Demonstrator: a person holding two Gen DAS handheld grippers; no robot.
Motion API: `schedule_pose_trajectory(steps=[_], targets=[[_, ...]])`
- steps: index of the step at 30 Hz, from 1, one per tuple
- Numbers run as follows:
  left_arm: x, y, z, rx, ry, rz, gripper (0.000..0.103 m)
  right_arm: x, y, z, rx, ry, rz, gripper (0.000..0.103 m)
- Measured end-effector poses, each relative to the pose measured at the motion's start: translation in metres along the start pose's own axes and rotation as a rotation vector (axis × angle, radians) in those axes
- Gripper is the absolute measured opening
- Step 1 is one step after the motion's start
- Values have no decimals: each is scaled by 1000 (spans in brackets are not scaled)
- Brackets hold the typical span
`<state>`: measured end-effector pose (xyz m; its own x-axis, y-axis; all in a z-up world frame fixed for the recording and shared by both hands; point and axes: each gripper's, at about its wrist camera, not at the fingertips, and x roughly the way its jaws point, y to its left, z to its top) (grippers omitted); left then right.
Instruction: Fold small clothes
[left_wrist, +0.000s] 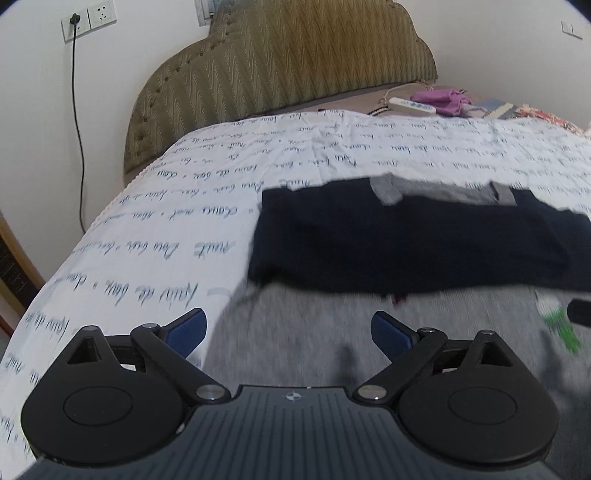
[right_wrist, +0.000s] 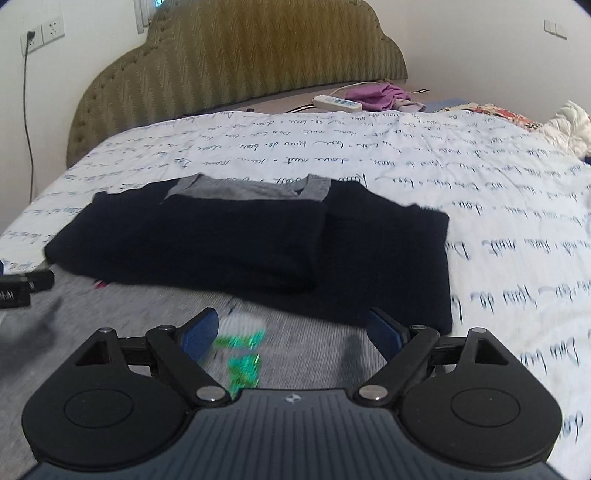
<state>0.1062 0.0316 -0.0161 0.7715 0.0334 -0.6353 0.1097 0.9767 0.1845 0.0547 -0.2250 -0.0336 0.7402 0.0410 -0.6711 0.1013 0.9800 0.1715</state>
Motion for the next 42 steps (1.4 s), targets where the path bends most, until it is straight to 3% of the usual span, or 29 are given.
schedule_pose_trajectory(steps=[19,42], targets=[[-62,-12,-71,-64,59,-17,98,-77,6,-62,-11,-5,104,88],[-118,5,-118,-95,59,-19,99,-138,31,-113,-59,-1,144,88]])
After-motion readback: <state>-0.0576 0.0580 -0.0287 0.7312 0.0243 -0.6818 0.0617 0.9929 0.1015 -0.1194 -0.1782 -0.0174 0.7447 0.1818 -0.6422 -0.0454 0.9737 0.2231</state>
